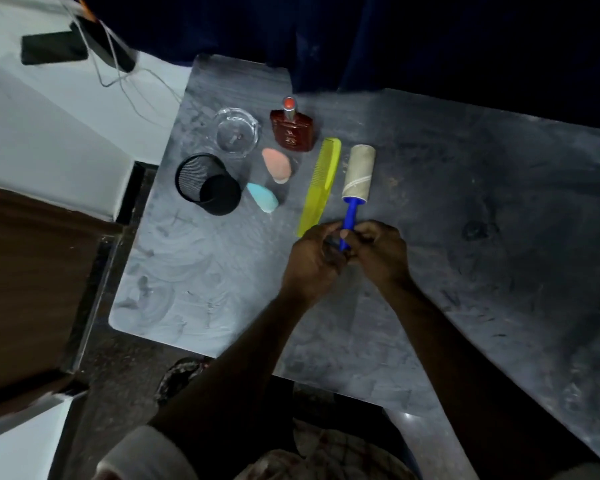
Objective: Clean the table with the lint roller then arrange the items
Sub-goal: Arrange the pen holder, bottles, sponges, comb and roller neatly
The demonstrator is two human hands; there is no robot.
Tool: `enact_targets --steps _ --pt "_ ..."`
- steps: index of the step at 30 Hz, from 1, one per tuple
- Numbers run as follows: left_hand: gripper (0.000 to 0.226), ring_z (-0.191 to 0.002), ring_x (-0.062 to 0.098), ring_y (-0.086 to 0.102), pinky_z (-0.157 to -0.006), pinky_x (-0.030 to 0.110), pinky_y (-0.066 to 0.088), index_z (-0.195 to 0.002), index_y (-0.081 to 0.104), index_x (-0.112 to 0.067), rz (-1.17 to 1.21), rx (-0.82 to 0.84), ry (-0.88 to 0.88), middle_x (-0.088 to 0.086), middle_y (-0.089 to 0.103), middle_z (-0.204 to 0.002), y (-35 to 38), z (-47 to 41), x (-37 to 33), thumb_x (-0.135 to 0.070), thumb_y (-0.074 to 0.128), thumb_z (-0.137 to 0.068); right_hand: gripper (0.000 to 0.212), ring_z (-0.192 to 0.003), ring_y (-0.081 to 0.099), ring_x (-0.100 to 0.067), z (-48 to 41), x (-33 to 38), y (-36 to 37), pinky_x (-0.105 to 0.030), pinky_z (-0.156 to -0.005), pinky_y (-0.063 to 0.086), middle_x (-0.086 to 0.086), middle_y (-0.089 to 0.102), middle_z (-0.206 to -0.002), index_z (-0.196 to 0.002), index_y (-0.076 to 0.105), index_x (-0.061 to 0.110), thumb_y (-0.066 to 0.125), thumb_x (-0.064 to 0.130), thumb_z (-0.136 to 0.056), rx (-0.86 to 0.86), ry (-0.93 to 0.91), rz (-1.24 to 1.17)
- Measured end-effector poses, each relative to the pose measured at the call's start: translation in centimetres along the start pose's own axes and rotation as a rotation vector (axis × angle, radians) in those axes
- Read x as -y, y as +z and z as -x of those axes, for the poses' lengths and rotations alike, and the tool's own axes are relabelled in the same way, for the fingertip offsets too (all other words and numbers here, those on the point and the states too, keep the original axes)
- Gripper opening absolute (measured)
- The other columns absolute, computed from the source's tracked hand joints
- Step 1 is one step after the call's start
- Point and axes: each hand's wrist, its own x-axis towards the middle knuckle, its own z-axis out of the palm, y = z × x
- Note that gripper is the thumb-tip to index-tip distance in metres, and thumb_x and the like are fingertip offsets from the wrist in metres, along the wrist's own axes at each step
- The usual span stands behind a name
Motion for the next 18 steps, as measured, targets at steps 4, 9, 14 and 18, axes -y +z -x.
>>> enact_targets --steps 4,9,14,18 --pt "0.040 -0.111 0.020 0.075 -0.097 0.030 0.060 -0.133 0.072 -0.011 0.061 0.061 -0.009 0.010 0.077 -0.124 -0.6 -0.6 0.4 -0.016 0.072 -0.093 0.013 -0.077 0.076 -0.037 -0.2 0.1 0.7 -0.059 -0.073 0.062 -0.014 0.077 -0.080 -0.068 0.072 0.032 0.080 0.028 -0.078 -0.058 0.052 0.001" --pt "0.056 -0.125 0.032 0.070 -0.110 0.046 0.056 -0.139 0.067 -0.007 0.039 0.175 -0.062 0.016 0.072 -0.136 -0.9 -1.5 1.4 -0.015 0.086 -0.087 0.017 -0.074 0.074 -0.029 -0.4 -0.2 1.2 -0.048 -0.073 0.062 -0.008 0.076 -0.075 -0.076 0.074 0.015 0.079 0.030 -0.084 -0.094 0.011 0.150" --pt "0.056 -0.121 0.029 0.071 -0.107 0.042 0.057 -0.140 0.067 -0.011 0.030 0.206 -0.072 0.013 0.073 -0.134 -2.0 -1.6 1.3 -0.013 0.083 -0.087 0.020 -0.051 0.065 0.001 0.0 0.6 1.7 -0.009 -0.049 0.047 0.001 0.072 -0.065 -0.081 0.075 0.011 0.080 0.030 -0.085 -0.153 0.037 0.184" --pt "0.059 -0.116 0.026 0.073 -0.106 0.042 0.058 -0.148 0.061 -0.010 -0.034 0.261 -0.038 0.011 0.071 -0.137 -3.1 -1.3 1.1 -0.010 0.078 -0.091 0.020 -0.057 0.074 -0.021 1.1 0.6 1.6 -0.038 -0.051 0.062 -0.004 0.074 -0.071 -0.082 0.070 0.015 0.081 0.032 -0.084 -0.179 0.126 0.052"
